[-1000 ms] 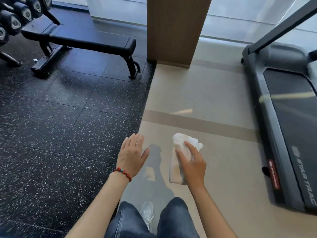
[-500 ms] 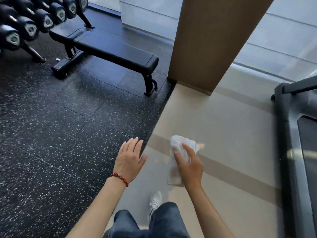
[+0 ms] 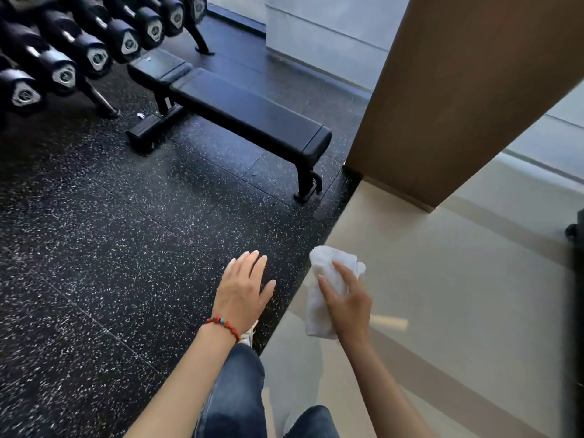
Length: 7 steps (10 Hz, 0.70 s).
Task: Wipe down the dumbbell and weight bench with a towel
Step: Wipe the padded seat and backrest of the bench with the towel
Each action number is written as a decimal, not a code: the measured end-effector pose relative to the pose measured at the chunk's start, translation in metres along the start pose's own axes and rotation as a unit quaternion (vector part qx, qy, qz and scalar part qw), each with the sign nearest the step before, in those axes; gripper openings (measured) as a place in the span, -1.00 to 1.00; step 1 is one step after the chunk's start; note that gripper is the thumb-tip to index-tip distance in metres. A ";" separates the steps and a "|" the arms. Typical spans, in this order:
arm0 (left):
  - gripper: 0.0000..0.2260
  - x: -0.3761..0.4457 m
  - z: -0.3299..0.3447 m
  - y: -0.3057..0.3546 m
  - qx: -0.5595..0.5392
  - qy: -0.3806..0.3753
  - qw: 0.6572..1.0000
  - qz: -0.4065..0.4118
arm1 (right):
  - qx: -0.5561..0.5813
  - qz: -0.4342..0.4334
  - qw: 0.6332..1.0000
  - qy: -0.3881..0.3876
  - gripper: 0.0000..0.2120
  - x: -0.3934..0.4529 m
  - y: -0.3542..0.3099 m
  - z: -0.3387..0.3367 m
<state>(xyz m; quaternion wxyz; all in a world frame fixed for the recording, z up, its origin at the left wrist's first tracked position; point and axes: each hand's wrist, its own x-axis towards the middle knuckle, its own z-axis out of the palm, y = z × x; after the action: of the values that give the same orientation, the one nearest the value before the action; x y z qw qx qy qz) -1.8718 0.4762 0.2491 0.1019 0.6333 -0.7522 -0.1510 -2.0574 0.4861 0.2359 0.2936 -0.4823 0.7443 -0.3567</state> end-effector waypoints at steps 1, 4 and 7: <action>-0.49 0.059 -0.012 -0.029 0.006 -0.013 1.000 0.011 | -0.013 0.006 1.000 0.010 -0.65 0.047 -0.026 0.032; -0.49 0.230 -0.059 -0.102 0.026 -0.017 0.998 0.053 | -0.004 0.049 0.998 0.045 -0.67 0.177 -0.102 0.102; -0.59 0.381 -0.043 -0.112 0.018 -0.009 0.997 0.076 | 0.015 0.071 0.996 0.054 -0.67 0.320 -0.114 0.137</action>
<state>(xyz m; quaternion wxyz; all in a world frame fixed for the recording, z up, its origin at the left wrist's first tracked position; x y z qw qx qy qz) -1.8211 0.0801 0.2346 0.0953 0.5743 -0.8017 -0.1353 -2.0087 0.1236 0.2206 0.2853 -0.4038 0.7858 -0.3716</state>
